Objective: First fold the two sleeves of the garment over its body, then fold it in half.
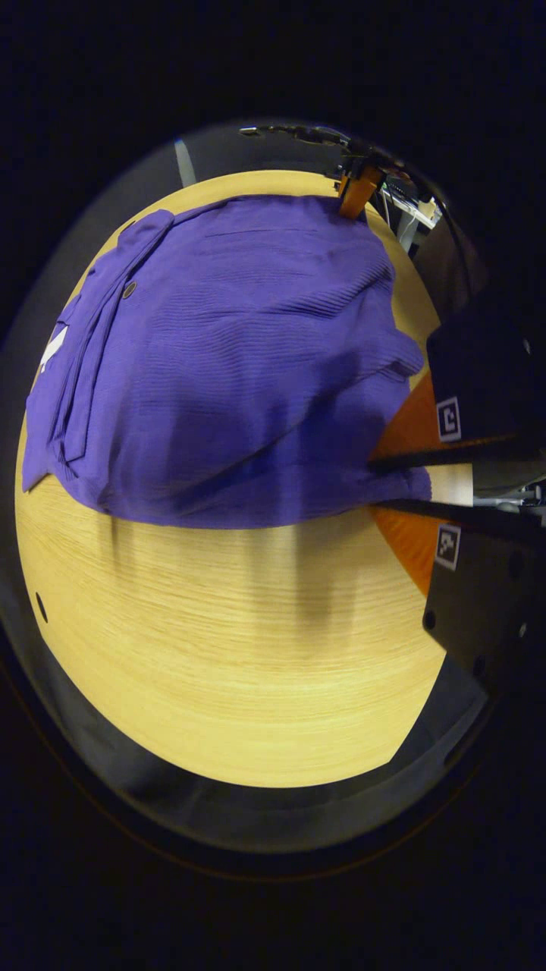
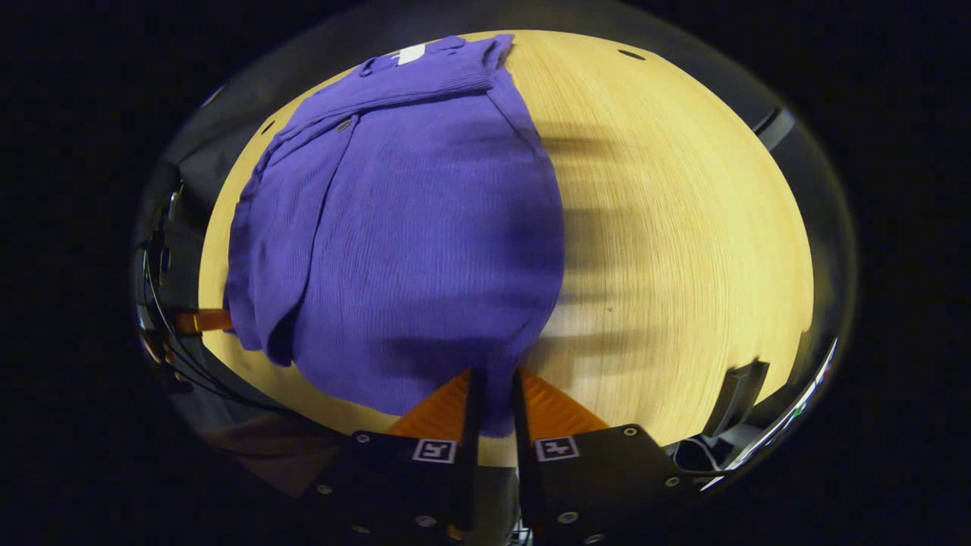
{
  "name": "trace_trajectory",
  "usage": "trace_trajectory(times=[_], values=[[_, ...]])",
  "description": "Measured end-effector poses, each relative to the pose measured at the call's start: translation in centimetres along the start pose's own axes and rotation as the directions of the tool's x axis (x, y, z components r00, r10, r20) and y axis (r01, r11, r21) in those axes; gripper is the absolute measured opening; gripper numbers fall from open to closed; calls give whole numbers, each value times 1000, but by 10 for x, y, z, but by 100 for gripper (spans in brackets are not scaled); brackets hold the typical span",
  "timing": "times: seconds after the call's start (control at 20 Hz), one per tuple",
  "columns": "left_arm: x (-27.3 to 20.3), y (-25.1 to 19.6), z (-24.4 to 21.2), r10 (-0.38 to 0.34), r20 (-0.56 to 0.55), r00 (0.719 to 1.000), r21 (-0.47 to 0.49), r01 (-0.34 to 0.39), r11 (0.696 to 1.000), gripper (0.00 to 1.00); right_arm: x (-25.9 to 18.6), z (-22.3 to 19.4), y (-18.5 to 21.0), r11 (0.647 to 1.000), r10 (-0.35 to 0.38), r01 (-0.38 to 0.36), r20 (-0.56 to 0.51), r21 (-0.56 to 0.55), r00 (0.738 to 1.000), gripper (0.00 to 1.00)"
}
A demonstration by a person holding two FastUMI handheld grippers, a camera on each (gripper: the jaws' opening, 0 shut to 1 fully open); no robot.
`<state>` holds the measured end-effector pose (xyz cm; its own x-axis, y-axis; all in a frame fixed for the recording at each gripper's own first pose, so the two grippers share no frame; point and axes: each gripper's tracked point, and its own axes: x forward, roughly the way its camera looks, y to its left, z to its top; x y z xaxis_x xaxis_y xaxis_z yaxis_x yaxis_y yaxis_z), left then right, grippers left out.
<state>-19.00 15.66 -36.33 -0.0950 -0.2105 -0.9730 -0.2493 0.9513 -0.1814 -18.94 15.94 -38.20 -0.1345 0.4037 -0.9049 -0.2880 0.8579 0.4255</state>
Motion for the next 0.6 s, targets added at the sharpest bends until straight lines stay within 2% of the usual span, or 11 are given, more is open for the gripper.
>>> trace_trajectory(times=[0.05, 0.1, 0.15, 0.3, 0.45, 0.6], values=[[1, -1, 2, -8, -4, 1000, -1, 8, 1000, 18, 1, 0, 3, 999, 15, -15, -1, 33, 1000, 13], [2, -3, 5, -20, 0, 1000, 5, 20, 1000, 11, 1, 2, 5, 997, 37, -37, 0, 60, 999, 10], [1, 1, 3, -29, 1, 1000, 1, 29, 1000, 10, 0, 2, 7, 994, 62, -61, -4, 87, 998, 6], [-5, -2, 3, -69, 14, 998, -28, 69, 997, 6, -11, 16, 19, 977, 154, -156, 27, 149, 988, 5], [-19, -2, 10, -82, 44, 996, -29, 83, 996, 5, -24, 28, 14, 981, 146, -152, 59, 116, 988, 5], [-44, -12, 29, -113, 101, 988, -6, 115, 993, 5, -39, 46, 24, 973, 188, -199, 97, 115, 977, 5]])
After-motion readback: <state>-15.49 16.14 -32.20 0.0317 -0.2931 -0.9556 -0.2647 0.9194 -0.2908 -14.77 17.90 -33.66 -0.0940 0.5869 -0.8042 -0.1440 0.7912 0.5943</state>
